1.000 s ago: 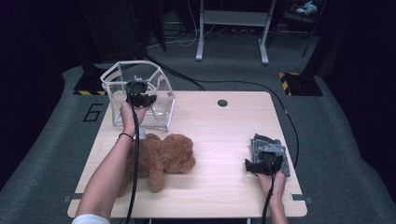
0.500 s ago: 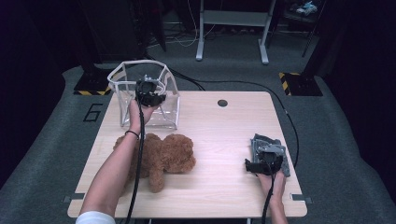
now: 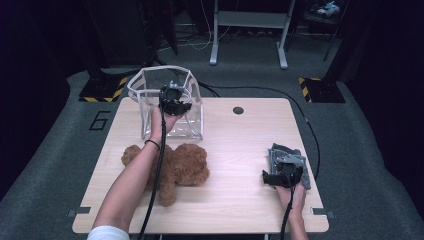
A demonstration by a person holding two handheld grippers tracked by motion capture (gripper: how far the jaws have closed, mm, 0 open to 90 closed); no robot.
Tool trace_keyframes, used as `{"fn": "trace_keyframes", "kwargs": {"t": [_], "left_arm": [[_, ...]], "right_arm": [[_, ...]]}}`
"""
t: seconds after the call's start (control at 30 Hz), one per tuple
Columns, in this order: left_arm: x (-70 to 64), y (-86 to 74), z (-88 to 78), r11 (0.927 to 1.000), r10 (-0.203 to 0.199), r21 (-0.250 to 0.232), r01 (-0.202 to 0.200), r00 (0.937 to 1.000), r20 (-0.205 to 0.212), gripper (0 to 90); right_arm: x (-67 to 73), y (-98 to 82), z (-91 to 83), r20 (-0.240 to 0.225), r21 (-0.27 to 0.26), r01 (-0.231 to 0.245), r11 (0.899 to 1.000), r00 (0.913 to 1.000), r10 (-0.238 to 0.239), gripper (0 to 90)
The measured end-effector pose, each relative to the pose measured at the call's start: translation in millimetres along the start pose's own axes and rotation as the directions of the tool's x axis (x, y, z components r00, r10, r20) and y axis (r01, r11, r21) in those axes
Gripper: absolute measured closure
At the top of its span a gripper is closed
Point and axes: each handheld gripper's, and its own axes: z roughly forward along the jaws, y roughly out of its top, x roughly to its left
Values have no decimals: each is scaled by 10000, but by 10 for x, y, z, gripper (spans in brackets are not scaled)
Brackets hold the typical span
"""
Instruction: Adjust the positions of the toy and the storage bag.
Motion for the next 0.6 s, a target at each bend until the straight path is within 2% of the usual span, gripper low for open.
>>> {"fn": "trace_keyframes", "kwargs": {"t": [0.03,0.33,0.6], "left_arm": [[-30,5,18,9999,-63,-120,64,10000,56,792],[-217,82,101,9994,337,51,-340,9982,502,793],[-393,133,171,9988,494,-1,-496,9949,882,792]], "right_arm": [[1,0,0,1,-3,-7,10000,10000,7,22],[3,-2,2,25,-36,-12,10000,10000,12,22],[6,-1,0,-6,-16,-53,10000,10000,53,23]]}}
